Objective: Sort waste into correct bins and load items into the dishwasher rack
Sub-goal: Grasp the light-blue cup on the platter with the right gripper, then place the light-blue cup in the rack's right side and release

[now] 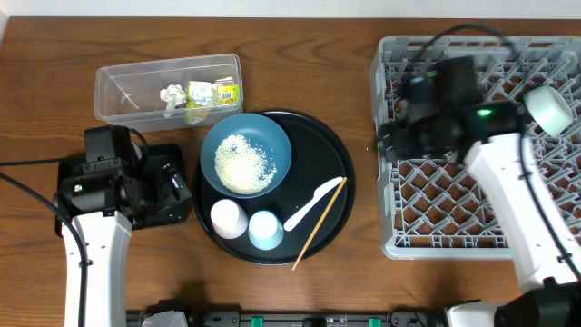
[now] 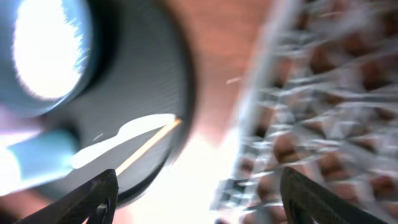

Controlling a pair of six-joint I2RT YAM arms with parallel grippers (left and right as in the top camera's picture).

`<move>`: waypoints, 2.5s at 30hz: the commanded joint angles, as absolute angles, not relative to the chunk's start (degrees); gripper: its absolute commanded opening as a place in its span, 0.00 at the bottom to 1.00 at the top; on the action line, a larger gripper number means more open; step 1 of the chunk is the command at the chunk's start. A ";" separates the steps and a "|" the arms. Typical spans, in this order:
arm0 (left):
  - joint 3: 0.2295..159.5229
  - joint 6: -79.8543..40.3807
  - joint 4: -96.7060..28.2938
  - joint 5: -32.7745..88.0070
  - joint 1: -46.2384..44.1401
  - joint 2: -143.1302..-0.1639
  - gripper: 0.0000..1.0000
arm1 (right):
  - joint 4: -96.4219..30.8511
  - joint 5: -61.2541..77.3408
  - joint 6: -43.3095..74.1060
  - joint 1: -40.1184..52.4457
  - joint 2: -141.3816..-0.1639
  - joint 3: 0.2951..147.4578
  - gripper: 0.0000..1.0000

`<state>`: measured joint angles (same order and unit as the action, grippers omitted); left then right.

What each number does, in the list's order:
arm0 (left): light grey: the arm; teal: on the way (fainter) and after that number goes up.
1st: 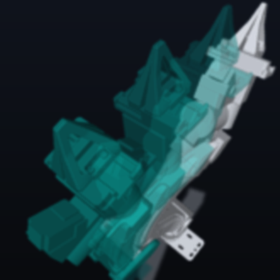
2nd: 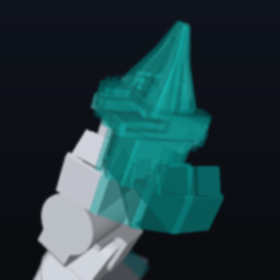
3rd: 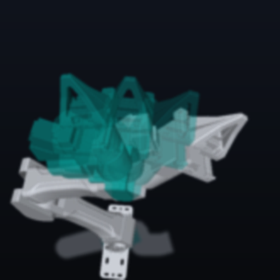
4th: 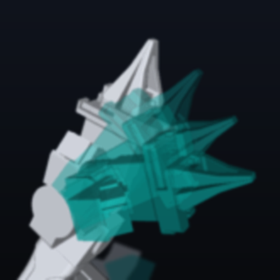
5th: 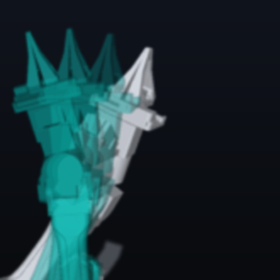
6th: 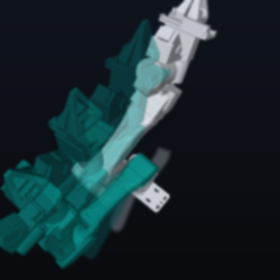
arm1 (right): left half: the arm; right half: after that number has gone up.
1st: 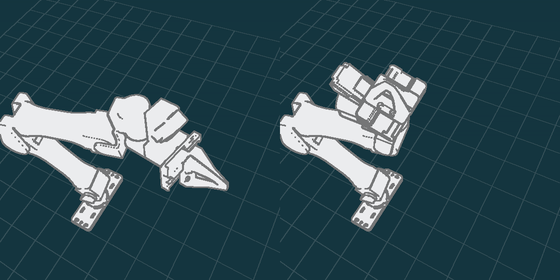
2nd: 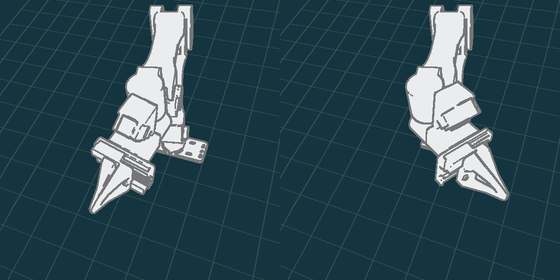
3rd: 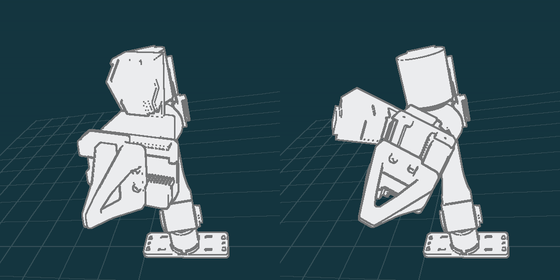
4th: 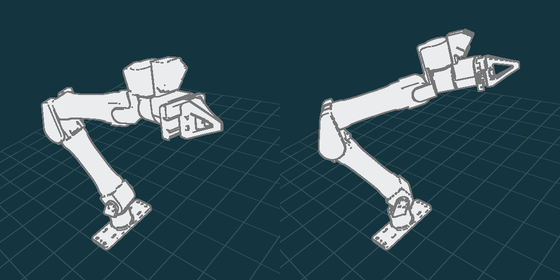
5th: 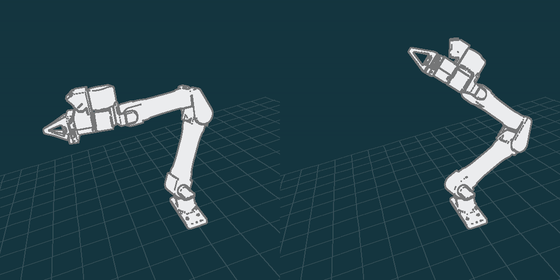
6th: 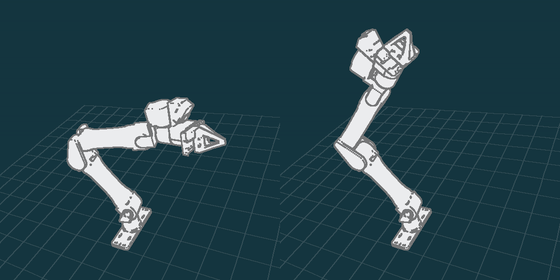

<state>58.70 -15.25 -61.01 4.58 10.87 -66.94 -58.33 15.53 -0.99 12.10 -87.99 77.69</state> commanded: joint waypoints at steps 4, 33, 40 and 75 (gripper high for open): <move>59.00 -15.75 -61.01 4.73 11.18 -66.59 0.98 | -59.07 18.90 -0.16 26.04 -88.23 76.88 0.86; 59.00 -23.92 -61.21 -1.08 25.06 -66.65 0.98 | -43.31 10.28 0.91 57.08 -109.08 76.86 0.77; 59.00 -23.92 -61.23 -1.08 25.06 -66.65 0.98 | -44.60 10.33 3.44 56.90 -108.95 77.49 0.41; 59.00 -23.92 -61.19 -1.08 25.06 -66.65 0.98 | -67.26 -7.18 7.40 -20.82 -89.84 92.40 0.36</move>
<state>58.70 -22.98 -61.12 -0.40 24.75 -66.96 -67.61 -6.59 8.95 -16.14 -88.31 92.84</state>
